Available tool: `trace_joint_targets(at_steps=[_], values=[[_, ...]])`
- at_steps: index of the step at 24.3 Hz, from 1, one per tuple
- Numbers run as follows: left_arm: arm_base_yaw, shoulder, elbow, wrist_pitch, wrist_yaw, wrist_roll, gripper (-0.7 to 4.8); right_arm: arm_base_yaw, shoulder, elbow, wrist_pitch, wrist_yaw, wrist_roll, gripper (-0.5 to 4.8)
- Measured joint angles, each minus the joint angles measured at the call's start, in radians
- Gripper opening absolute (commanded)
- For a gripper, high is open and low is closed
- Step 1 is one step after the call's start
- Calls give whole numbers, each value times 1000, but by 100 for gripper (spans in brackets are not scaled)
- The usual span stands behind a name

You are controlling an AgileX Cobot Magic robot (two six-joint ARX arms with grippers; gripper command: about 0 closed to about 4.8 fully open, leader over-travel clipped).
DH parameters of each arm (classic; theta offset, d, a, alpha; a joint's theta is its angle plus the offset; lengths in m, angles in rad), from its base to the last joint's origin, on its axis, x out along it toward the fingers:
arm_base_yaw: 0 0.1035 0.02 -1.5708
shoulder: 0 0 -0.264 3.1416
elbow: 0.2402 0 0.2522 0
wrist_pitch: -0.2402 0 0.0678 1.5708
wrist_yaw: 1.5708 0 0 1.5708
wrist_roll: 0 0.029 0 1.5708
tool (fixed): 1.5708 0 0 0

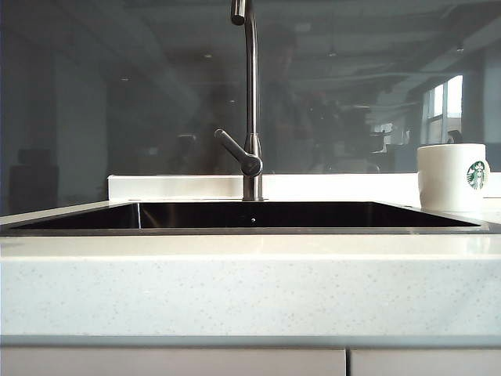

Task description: Pick up the mug next to the sink, go to the faucet to get some water, pour the water into the sink, and finally put the mug back to its place.

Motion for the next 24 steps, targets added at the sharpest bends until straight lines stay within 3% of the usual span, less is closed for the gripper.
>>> trace_joint_targets(at_steps=[3,12,20,24], values=[[0,0,0,0,0,0,-3,-1,-2,0,-19,36,0,-6],[0,0,0,-1,0,0,-3,1,-455,-76,-488,80,-37,-6],[0,0,0,-13,0,0,-3,2,-937,-459,-499,85,-38,-6],[0,0,0,-16,0,0,-3,11,-1025,-542,-511,89,-36,-6]])
